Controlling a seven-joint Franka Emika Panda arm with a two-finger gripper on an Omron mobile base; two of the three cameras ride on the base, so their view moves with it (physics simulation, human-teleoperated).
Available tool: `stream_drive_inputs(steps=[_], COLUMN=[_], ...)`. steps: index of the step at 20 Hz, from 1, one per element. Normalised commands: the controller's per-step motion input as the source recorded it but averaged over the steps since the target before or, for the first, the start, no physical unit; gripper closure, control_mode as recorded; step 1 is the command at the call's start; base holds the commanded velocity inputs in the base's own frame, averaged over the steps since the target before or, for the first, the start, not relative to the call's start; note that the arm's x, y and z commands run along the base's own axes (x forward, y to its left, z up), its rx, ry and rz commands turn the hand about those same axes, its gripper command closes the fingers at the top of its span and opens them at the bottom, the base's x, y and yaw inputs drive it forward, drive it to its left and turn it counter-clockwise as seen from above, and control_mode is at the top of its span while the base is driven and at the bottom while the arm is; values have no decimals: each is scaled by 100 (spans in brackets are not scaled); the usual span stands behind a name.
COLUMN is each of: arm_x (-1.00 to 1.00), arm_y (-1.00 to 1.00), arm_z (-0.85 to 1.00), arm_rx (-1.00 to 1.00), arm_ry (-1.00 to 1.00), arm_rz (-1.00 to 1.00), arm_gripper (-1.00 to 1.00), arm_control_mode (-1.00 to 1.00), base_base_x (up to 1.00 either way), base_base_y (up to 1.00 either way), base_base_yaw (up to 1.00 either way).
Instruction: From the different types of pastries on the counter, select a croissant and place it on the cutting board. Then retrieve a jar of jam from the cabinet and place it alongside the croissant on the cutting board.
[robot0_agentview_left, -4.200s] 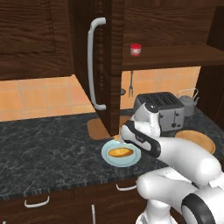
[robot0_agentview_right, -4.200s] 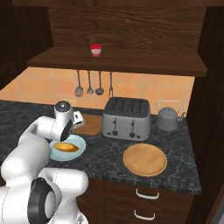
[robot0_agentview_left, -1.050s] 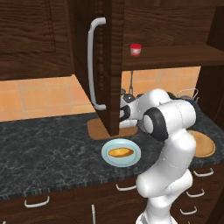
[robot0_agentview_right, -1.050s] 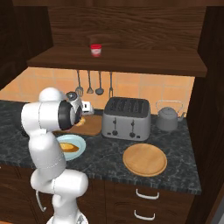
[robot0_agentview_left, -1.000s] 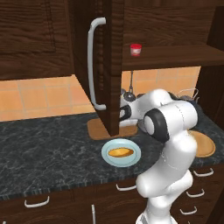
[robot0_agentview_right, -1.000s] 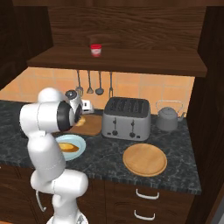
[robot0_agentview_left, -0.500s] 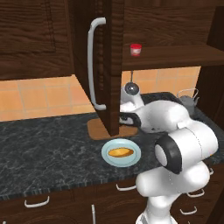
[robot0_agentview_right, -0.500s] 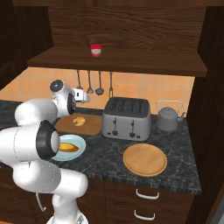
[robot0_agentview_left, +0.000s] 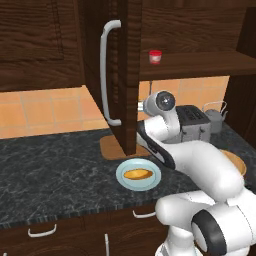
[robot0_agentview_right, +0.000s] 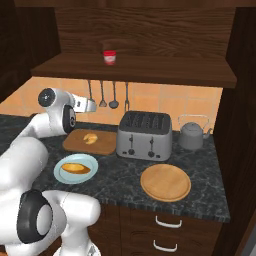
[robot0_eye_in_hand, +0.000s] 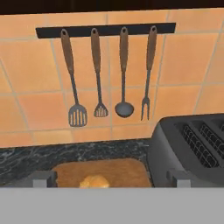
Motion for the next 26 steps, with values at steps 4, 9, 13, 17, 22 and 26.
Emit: stream_drive_inputs(steps=[4, 9, 13, 17, 22, 26], arm_x=[-47, -45, -31, -14, 0, 0], arm_y=[-40, -33, -27, -25, -24, -11], arm_z=[100, 88, 82, 82, 95, 36], arm_rx=[10, 0, -1, -1, -1, 0], arm_ry=[-10, 0, 1, 5, 16, 6], arm_rz=[-2, 0, 0, 0, 0, 0], arm_gripper=[-100, -100, -100, -100, -100, -100], arm_control_mode=[-100, -100, -100, -100, -100, -100], base_base_x=[0, 0, 0, 0, 0, 0], base_base_y=[0, 0, 0, 0, 0, 0], base_base_yaw=[0, 0, 0, 0, 0, 0])
